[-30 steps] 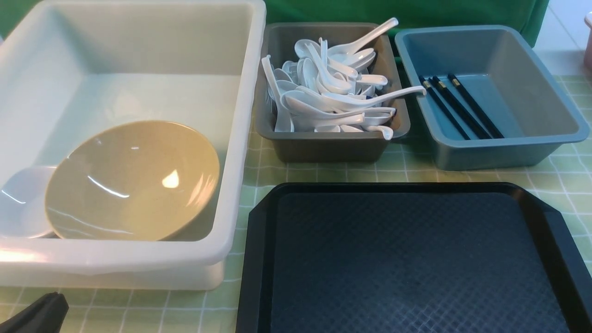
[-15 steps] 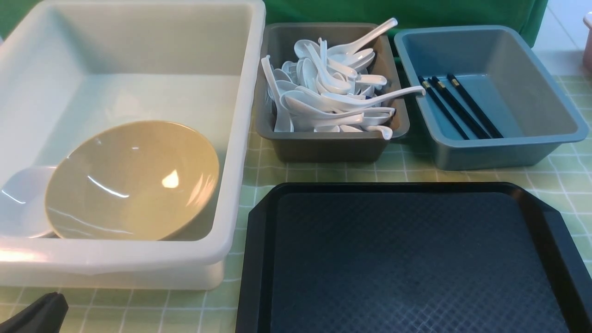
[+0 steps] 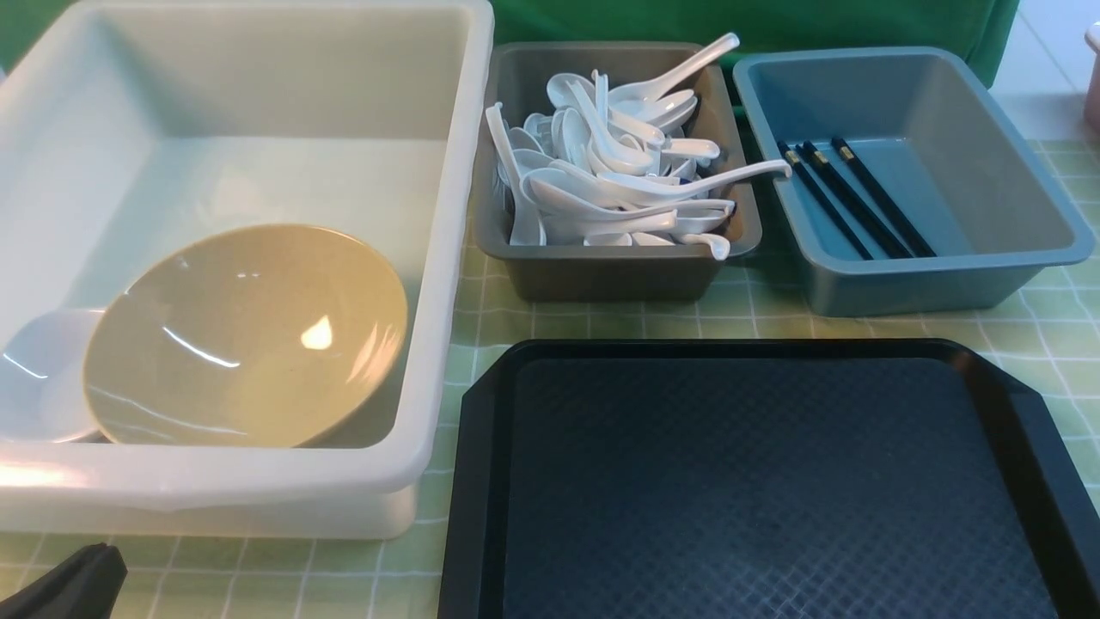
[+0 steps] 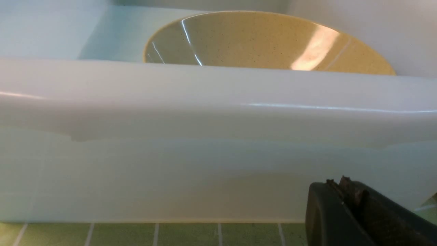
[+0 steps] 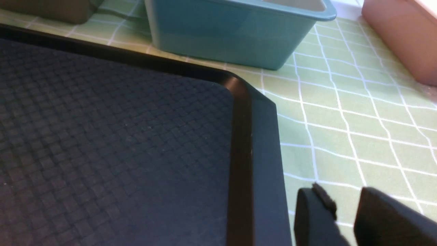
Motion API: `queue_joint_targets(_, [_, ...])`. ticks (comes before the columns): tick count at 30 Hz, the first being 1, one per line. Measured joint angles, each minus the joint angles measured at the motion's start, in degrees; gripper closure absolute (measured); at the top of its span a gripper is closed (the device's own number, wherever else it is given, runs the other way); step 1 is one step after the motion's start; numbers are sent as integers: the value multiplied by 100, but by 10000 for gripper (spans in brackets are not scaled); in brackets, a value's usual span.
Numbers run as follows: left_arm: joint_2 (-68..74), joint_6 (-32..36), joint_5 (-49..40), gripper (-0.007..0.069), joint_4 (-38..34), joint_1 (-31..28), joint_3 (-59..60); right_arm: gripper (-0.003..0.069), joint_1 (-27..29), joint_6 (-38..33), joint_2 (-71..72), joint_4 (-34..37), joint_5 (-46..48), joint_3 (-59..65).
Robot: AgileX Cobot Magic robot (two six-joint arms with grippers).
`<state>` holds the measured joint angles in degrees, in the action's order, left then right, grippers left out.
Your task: On green table put chopsticks spoon bowls plates into blue grey white boxes.
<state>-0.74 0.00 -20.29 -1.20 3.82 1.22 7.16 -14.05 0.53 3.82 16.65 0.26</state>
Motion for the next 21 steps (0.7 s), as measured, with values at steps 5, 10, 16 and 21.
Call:
queue_joint_targets(5, [0, 0, 0, 626, 0, 0, 0, 462, 0, 0, 0, 0, -6, 0])
queue_joint_targets(10, [0, 0, 0, 626, 0, 0, 0, 456, 0, 6, 0, 0, -24, 4])
queue_joint_targets(16, [0, 0, 0, 626, 0, -4, 0, 453, 0, 20, 0, 0, -24, 4])
queue_joint_targets(21, [0, 0, 0, 626, 0, -22, 0, 447, 0, 20, 0, 0, -38, 6])
